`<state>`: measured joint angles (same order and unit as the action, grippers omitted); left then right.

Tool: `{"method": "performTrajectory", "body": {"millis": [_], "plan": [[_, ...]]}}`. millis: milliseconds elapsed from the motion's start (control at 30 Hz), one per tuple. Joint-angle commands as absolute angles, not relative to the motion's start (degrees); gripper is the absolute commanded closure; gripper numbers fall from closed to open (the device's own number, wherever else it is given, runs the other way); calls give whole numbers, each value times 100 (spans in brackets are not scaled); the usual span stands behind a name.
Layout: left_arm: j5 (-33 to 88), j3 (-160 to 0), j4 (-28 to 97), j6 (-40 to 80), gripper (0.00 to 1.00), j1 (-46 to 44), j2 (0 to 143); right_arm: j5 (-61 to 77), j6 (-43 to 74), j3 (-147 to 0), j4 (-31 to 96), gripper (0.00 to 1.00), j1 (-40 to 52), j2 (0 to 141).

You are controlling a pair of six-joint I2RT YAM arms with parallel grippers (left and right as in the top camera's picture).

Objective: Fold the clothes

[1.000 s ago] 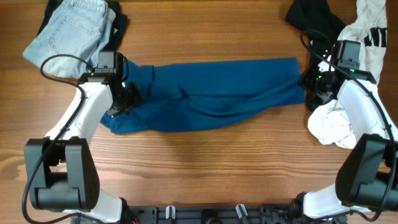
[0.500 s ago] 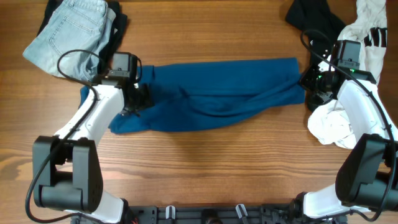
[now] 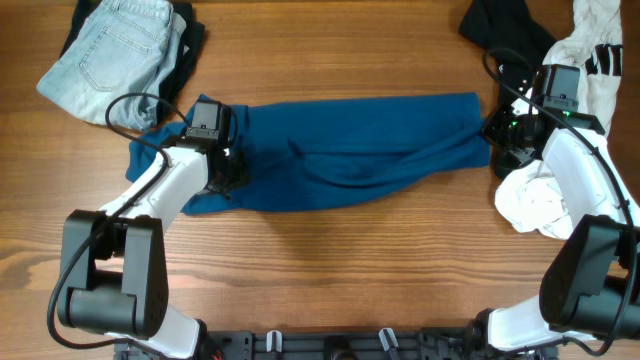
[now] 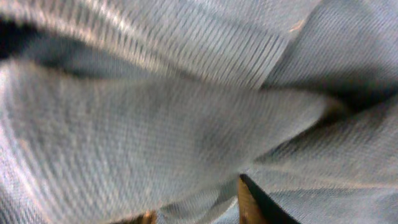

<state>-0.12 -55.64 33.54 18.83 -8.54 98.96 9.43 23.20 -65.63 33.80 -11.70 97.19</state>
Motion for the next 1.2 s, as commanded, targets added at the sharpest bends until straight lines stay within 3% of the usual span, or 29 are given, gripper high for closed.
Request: {"method": "performTrajectory", "body": {"millis": [0, 100, 133, 300, 533, 967, 1167], "plan": [[-93, -5535, 3133, 1826, 71, -847, 9935, 1015, 2246, -6681, 3369, 96, -1164, 9776], [-91, -5555, 3037, 1828, 93, -847, 9933, 1015, 2244, -6681, 3367, 96, -1164, 9776], [-91, -5561, 3035, 1828, 96, -847, 9933, 1017, 2246, -6681, 3367, 96, -1164, 9776], [-89, -5793, 3476, 1900, 96, -847, 9804, 1013, 2132, -6685, 3428, 96, -1164, 9738], [-91, -6729, 5301, 2047, 96, -847, 8700, 937, 2104, -6847, 4442, 96, -1240, 9159], [-659, -6768, 6879, 2856, 96, -847, 7083, 1037, 1793, -6847, 6501, 96, -1411, 7913], [-1044, -6768, 7175, 3487, 96, -714, 6547, 1039, 1765, -6847, 6788, 96, -1411, 7459]]}}
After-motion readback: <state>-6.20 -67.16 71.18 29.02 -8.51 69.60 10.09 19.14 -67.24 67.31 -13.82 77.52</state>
